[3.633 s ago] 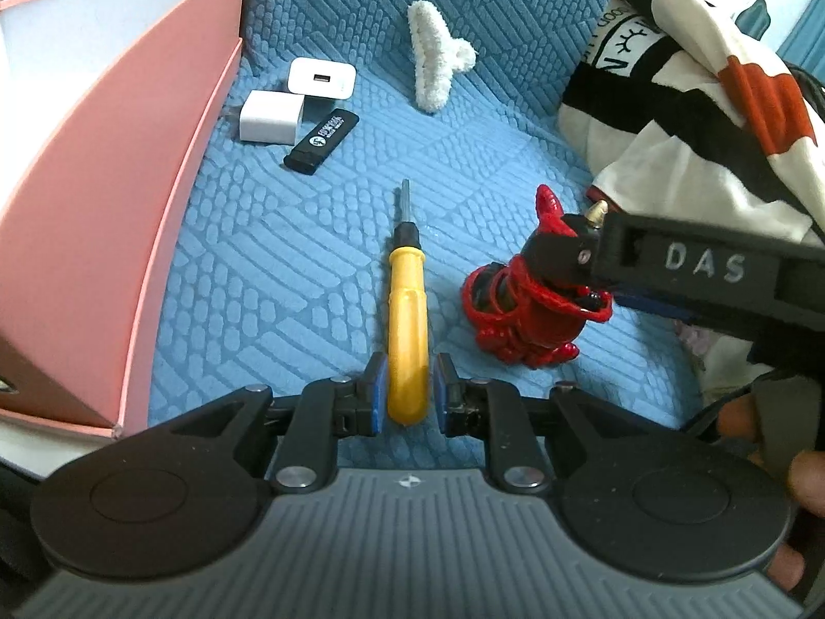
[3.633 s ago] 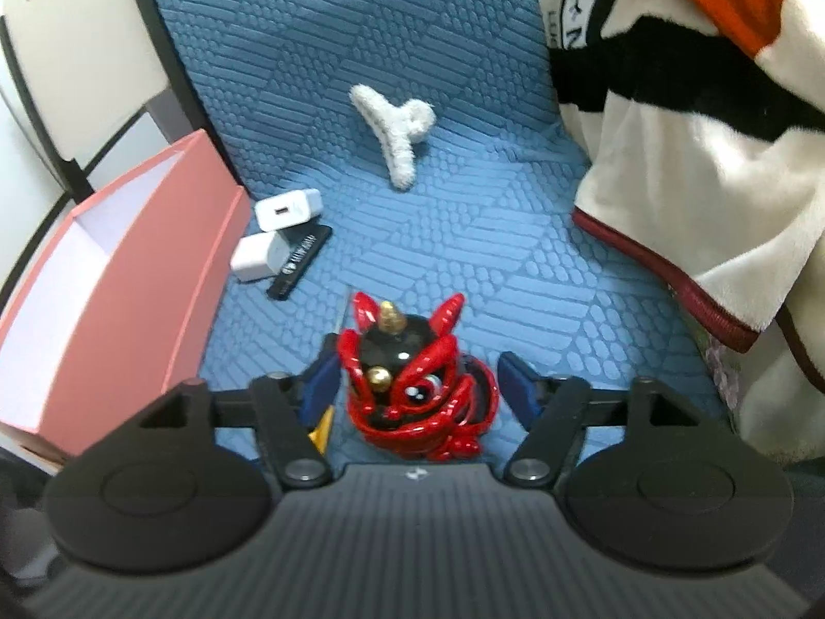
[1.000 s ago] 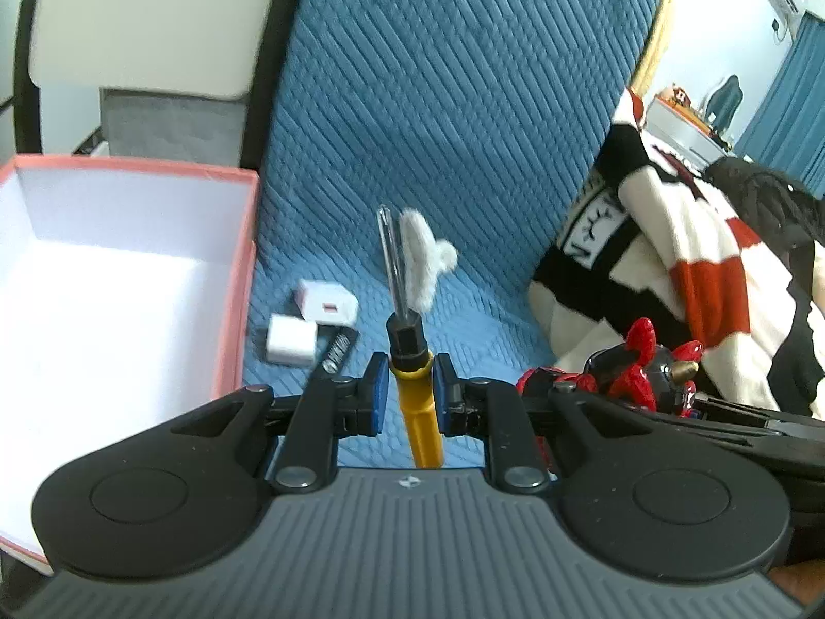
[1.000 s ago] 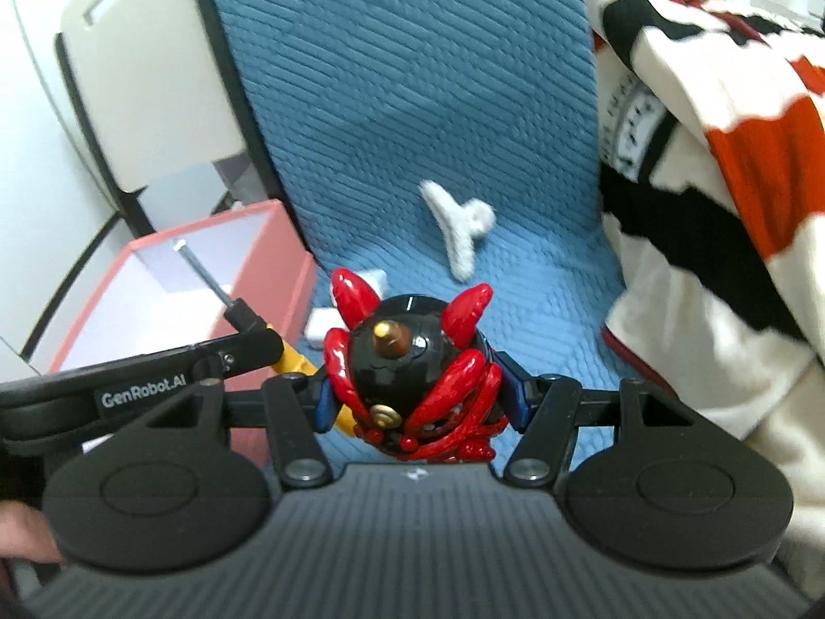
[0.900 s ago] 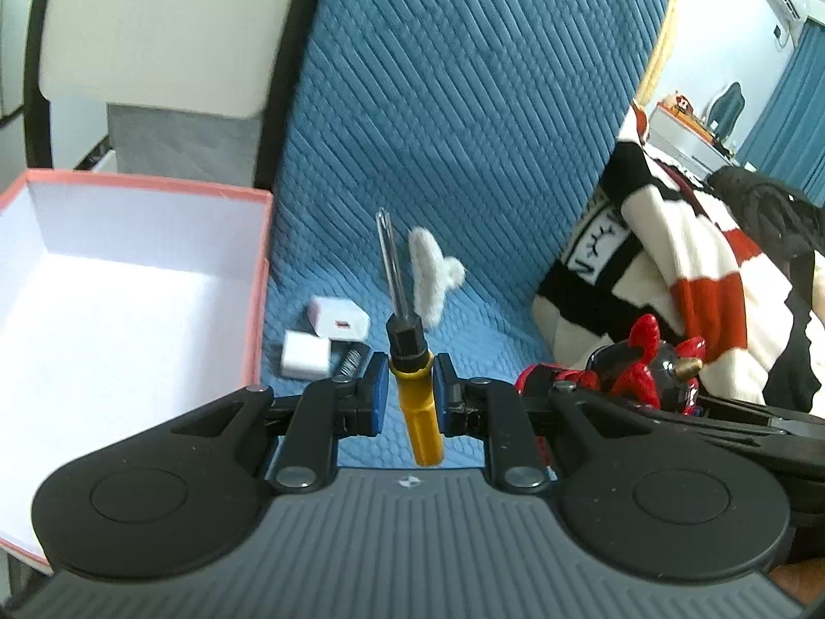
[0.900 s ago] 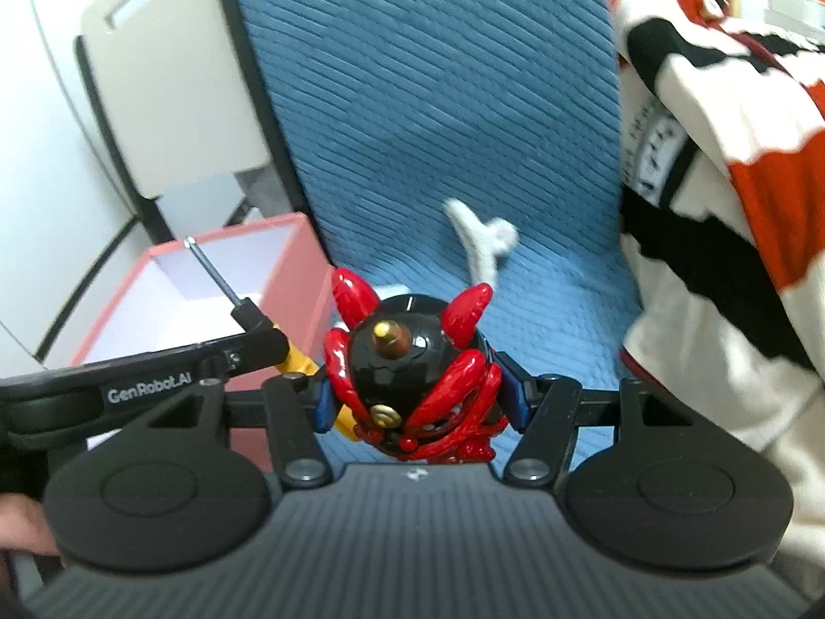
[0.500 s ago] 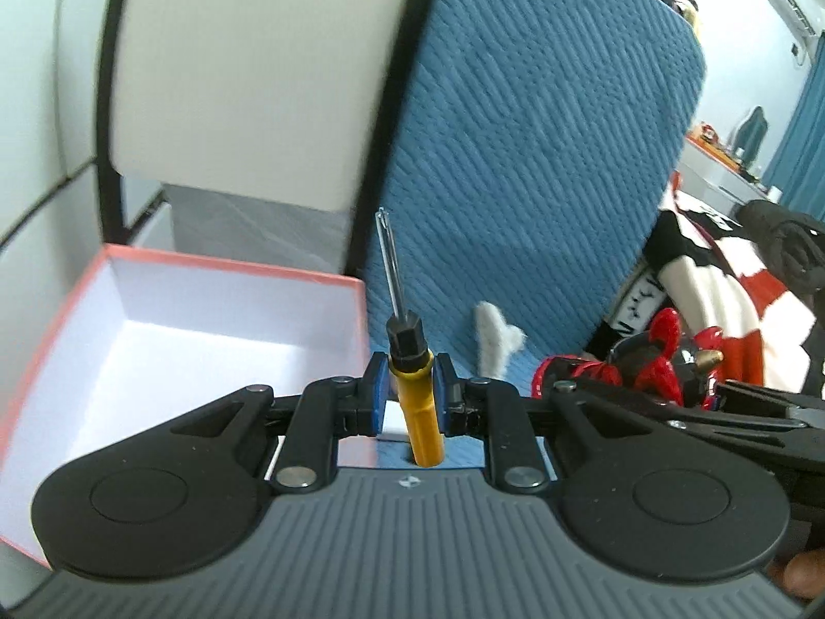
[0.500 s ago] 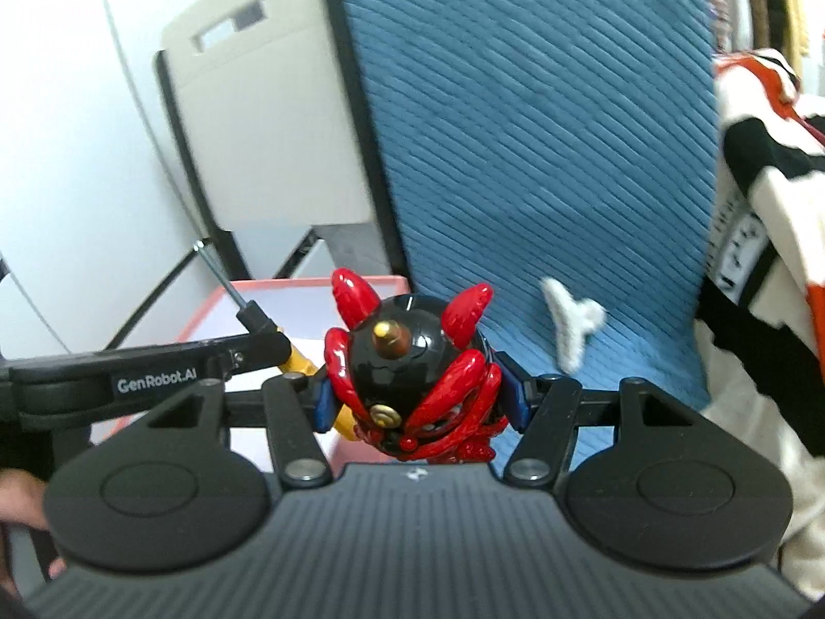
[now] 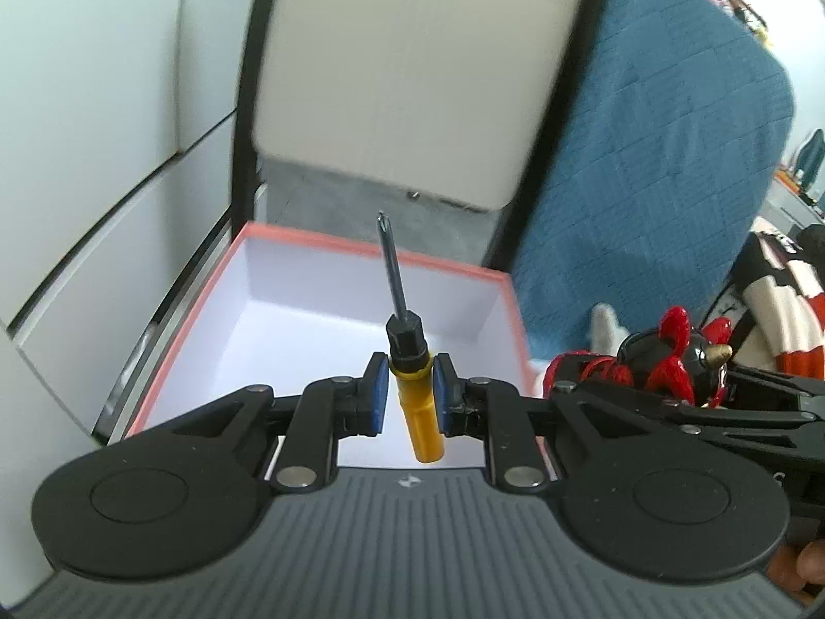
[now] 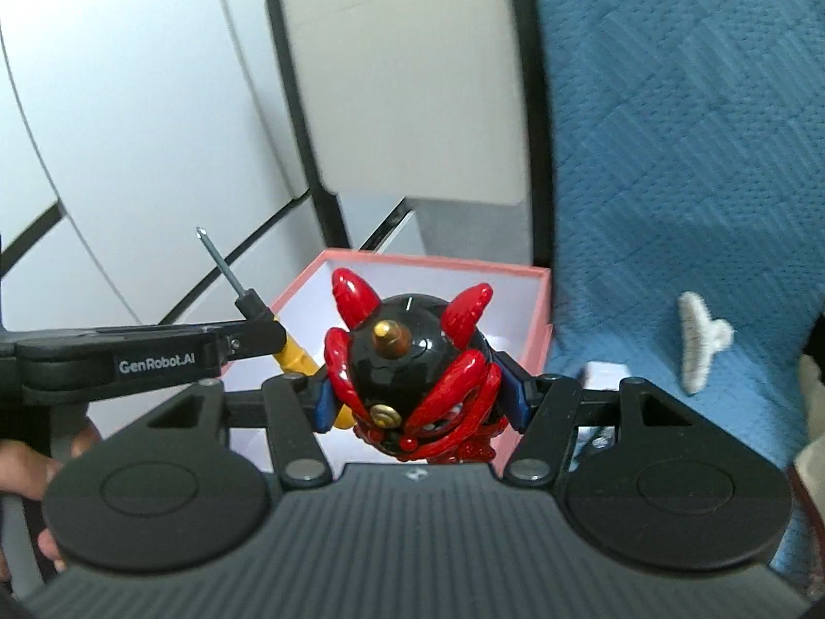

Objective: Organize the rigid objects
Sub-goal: 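Lift the screwdriver and figurine with both tools and carry them over the pink box, then open both grippers to drop the screwdriver and figurine into the box, then move the left tool to the white charger while the right tool approaches the fuzzy clip, then grasp the white charger with the left gripper while the right gripper grasps the fuzzy clip, then lift the charger and fuzzy clip with both tools and carry them over the pink box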

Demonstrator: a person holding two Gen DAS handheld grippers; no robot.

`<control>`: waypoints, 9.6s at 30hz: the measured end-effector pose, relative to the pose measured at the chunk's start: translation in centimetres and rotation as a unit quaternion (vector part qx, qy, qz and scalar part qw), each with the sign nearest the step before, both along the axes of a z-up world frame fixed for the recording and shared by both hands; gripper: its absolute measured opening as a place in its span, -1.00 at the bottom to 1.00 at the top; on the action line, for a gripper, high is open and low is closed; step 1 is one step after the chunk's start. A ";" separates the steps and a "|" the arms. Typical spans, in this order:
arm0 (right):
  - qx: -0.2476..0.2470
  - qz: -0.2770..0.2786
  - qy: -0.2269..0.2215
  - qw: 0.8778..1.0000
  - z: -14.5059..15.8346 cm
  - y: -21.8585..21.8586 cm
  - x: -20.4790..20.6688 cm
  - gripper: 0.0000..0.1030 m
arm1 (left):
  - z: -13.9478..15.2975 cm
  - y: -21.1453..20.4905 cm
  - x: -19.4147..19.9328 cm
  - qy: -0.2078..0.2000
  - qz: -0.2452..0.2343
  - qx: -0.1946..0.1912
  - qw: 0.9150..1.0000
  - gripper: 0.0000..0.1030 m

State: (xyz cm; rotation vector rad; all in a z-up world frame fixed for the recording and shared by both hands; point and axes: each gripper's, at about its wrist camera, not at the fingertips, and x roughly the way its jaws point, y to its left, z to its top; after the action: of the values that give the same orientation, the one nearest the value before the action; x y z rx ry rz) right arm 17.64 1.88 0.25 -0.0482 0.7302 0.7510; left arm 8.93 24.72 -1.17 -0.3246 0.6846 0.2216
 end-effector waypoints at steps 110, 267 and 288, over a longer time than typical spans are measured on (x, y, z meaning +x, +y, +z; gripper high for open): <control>-0.033 -0.190 -0.069 0.979 -8.7 -24.7 -1.9 0.37 | -9.6 -22.2 3.7 -0.009 -0.110 0.000 0.994 -0.12; -0.123 -0.199 0.057 0.971 -18.4 -17.3 3.9 0.00 | -16.3 -21.9 10.7 0.057 -0.121 -0.015 0.991 0.11; -0.097 -0.223 0.068 0.968 -15.5 -18.6 2.8 -0.04 | -14.7 -21.1 8.9 0.041 -0.126 -0.012 0.991 0.10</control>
State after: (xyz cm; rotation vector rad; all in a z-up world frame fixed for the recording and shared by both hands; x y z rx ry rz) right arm 20.41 -16.75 -15.24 -0.0085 0.9046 0.2517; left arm 17.87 3.57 -15.87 -0.2499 0.8021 -0.0137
